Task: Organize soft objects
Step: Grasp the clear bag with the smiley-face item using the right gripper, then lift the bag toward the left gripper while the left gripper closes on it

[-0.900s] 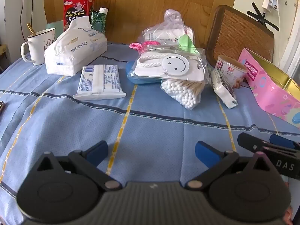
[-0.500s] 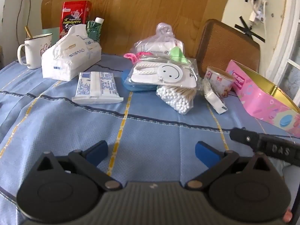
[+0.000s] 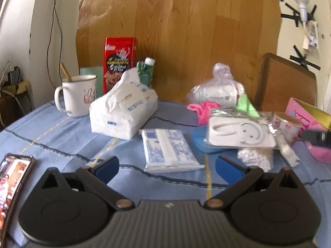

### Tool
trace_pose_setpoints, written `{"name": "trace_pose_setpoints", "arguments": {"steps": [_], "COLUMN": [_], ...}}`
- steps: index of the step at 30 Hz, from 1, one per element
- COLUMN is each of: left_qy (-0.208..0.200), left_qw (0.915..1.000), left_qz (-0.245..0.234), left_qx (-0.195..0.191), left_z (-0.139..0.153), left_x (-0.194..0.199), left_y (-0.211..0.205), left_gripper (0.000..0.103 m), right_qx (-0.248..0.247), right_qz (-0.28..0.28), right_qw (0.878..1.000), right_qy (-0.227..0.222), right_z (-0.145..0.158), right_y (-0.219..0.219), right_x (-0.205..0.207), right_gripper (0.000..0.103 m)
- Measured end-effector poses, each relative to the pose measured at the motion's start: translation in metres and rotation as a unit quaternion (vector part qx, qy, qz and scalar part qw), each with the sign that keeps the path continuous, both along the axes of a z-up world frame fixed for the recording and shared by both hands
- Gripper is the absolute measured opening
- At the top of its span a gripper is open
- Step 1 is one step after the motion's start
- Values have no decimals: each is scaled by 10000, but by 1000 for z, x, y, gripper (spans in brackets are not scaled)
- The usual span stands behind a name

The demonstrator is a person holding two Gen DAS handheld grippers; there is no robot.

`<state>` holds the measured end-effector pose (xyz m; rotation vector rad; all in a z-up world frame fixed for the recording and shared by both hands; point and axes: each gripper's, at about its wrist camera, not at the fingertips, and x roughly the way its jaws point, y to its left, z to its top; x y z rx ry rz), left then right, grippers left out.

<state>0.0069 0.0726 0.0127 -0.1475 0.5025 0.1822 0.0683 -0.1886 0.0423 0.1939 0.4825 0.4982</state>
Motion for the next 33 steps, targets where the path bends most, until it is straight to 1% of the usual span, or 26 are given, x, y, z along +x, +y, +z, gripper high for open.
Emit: {"name": "trace_pose_setpoints", "arguments": {"steps": [1,2,4,7,9,10,11,12,14,17,21,23,24,25,27,29,30,31,33], "left_qy": [78,53,-86,-105,-103,-91,-74,-61,-50,-83,-158,-192,-196,-183,-167,-88,-11,68,213], "left_qw": [9999,9998,9997,9995,9991,9988,9984,9979,9967,9945,9932,9923,9917,9908,9871,9791,9752,9736,9721], "left_qz": [-43,-99,-115,-151,-176,-196,-209,-217,-211,-224,-367,-562,-669,-817,-1132,-1539,-1742,-1855,-2043], "left_qx": [-116,-190,-180,-270,-370,-437,-527,-611,-778,-1018,-1090,-1087,-1084,-1059,-1122,-1327,-1369,-1328,-1134], "left_z": [-3,-2,-2,-5,-6,-6,-7,-8,-10,-11,-9,-9,-8,-7,-5,-4,-4,-5,-6], "left_x": [3,4,-2,-4,-4,-4,-3,-3,-3,-4,-5,-6,-6,-6,-4,0,2,5,10], "left_y": [2,3,3,5,8,10,13,16,21,29,30,27,25,20,9,-6,-17,-26,-44], "left_gripper": [102,102,102,102,102,102,102,102,102,102,102,101,99,97,95,95,94,94,94], "right_qx": [93,192,293,518,581,587,627,648,801,966,963,1036,1084,1093,935,680,542,377,-30], "right_qz": [22,92,199,345,491,558,677,745,847,1028,1287,1252,1207,1143,885,755,747,795,1049], "right_qw": [9999,9997,9990,9967,9946,9932,9907,9890,9867,9834,9794,9773,9763,9759,9811,9882,9905,9921,9919], "right_qy": [62,137,257,529,704,833,1004,1099,1131,1141,1222,1359,1434,1505,1446,1145,1019,898,712], "right_z": [2,4,5,3,1,-1,-4,-8,-10,-2,0,-5,-8,-11,-13,-12,-10,-9,-10], "right_y": [4,10,18,30,37,41,44,46,39,22,-6,-27,-38,-47,-61,-66,-66,-63,-51], "right_x": [6,13,29,49,61,67,70,71,62,43,9,-5,-12,-18,-28,-38,-42,-47,-53], "right_gripper": [52,52,52,52,52,46,32,30,24,21,21,21,21,25,38,70,76,83,84]}}
